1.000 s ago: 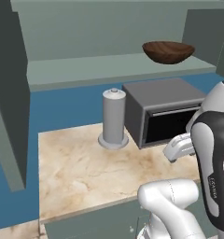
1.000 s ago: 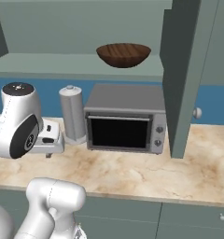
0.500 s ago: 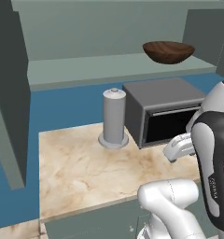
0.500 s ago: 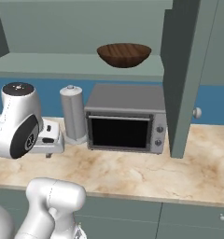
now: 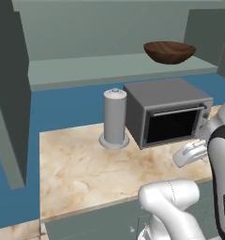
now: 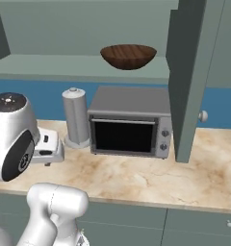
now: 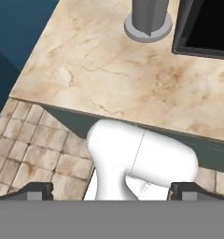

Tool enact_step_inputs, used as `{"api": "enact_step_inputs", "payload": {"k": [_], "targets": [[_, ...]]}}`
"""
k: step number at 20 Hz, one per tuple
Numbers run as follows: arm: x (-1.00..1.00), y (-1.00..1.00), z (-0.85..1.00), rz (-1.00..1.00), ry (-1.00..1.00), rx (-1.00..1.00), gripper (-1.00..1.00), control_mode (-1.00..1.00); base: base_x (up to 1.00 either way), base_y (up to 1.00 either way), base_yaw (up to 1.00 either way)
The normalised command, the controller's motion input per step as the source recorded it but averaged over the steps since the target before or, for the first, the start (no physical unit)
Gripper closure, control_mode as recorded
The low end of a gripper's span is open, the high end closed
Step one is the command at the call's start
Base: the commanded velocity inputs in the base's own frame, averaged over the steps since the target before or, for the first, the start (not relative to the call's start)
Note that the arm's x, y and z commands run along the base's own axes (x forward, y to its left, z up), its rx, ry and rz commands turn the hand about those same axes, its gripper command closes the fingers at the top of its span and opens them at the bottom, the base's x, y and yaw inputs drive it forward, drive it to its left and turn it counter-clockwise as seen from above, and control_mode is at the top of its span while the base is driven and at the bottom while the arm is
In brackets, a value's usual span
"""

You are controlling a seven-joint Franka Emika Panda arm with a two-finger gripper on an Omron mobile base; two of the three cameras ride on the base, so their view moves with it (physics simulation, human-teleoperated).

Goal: Move the bowls from the cabinet to the plates on the dining table.

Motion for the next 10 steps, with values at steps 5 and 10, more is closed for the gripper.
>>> {"api": "enact_step_inputs", "payload": {"k": [5, 10], "targets": [[-0.27, 0.0, 0.35, -0.02, -0.14, -0.02, -1.0, -1.0, 0.0, 0.0, 0.0], [0.05, 0.08, 0.67, -0.08, 0.01, -0.15, -1.0, -1.0, 0.0, 0.0, 0.0]]}}
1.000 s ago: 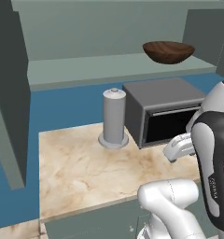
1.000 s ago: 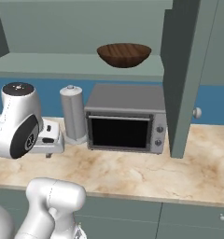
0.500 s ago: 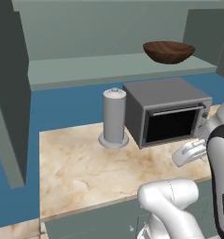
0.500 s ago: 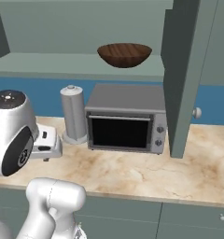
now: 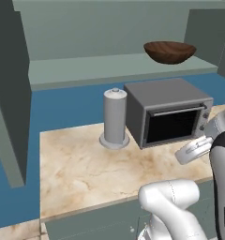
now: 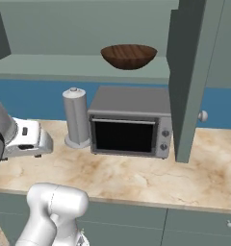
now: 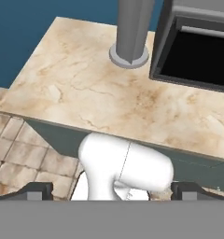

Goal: Move the bowls from the cabinet to the plates on the dining table.

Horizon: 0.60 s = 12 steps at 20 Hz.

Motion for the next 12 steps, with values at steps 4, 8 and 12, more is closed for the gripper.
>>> {"api": "enact_step_inputs", "payload": {"k": [4, 8, 12], "targets": [[0.65, 0.0, 0.46, -0.07, -0.01, -0.11, -1.0, -1.0, 0.0, 0.0, 0.0], [0.78, -0.07, 0.24, -0.04, -0.14, 0.06, -1.0, -1.0, 0.0, 0.0, 0.0], [0.7, -0.05, 0.15, -0.04, -0.19, 0.11, -1.0, -1.0, 0.0, 0.0, 0.0]]}}
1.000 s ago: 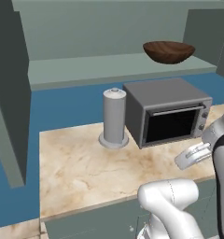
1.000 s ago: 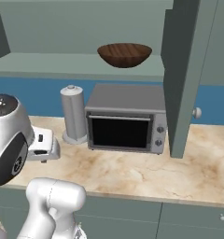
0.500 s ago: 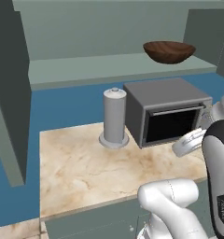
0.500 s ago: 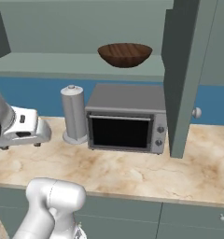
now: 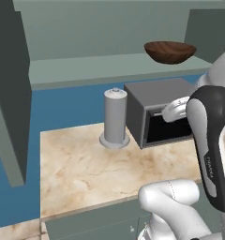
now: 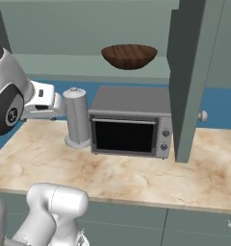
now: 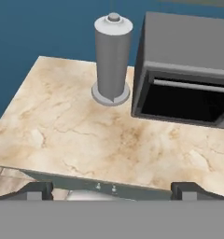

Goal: Move the bowls from the cabinet to the plates on the dining table.

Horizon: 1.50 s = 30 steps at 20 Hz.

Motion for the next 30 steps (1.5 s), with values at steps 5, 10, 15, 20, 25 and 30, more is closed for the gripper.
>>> {"api": "enact_step_inputs", "payload": {"k": [5, 10, 15, 20, 25, 30], "targets": [[0.32, -0.02, 0.26, -0.06, -0.17, 0.06, -1.0, -1.0, 0.0, 0.0, 0.0], [0.02, 0.0, 0.41, -0.07, -0.03, 0.0, -1.0, -1.0, 0.0, 0.0, 0.0], [0.0, -0.09, 0.53, -0.05, -0.12, 0.0, -1.0, -1.0, 0.0, 0.0, 0.0], [0.1, -0.1, 0.45, -0.01, -0.23, 0.04, -1.0, -1.0, 0.0, 0.0, 0.0], [0.31, -0.01, 0.06, 0.0, -0.15, 0.0, -1.0, -1.0, 0.0, 0.0, 0.0], [0.47, 0.0, 0.0, 0.0, 0.0, 0.0, -1.0, -1.0, 0.0, 0.0, 0.0]]}}
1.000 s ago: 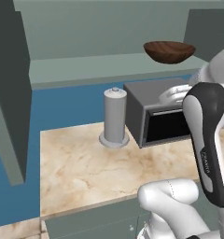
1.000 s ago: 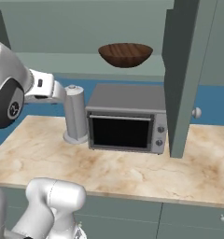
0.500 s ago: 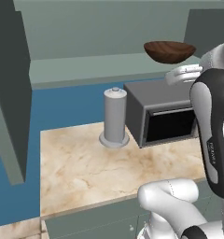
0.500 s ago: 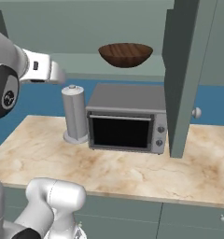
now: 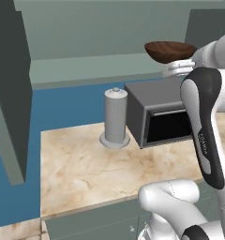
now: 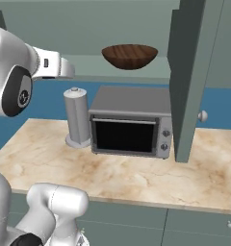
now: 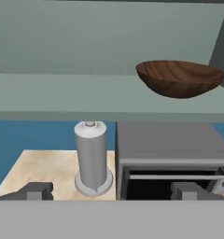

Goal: Move the bowls from the cabinet to the plates on the dining table.

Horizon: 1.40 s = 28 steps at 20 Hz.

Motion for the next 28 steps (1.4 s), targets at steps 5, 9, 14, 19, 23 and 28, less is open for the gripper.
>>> {"api": "enact_step_inputs", "payload": {"k": [5, 9, 14, 19, 23, 28], "targets": [[0.21, -0.11, 0.34, 0.0, 0.0, 0.0, -1.0, -1.0, 0.0, 0.0, 0.0], [0.03, -0.23, 0.32, 0.0, 0.0, -0.01, -1.0, -1.0, 0.0, 0.0, 0.0], [0.23, -0.18, -0.02, 0.0, 0.0, -0.01, -1.0, -1.0, 0.0, 0.0, 0.0], [0.33, -0.2, -0.01, 0.0, -0.02, -0.03, -1.0, -1.0, 0.0, 0.0, 0.0], [0.28, -0.24, 0.0, 0.0, -0.03, 0.0, -1.0, -1.0, 0.0, 0.0, 0.0], [0.39, -0.15, -0.11, 0.0, 0.0, -0.02, -1.0, -1.0, 0.0, 0.0, 0.0]]}}
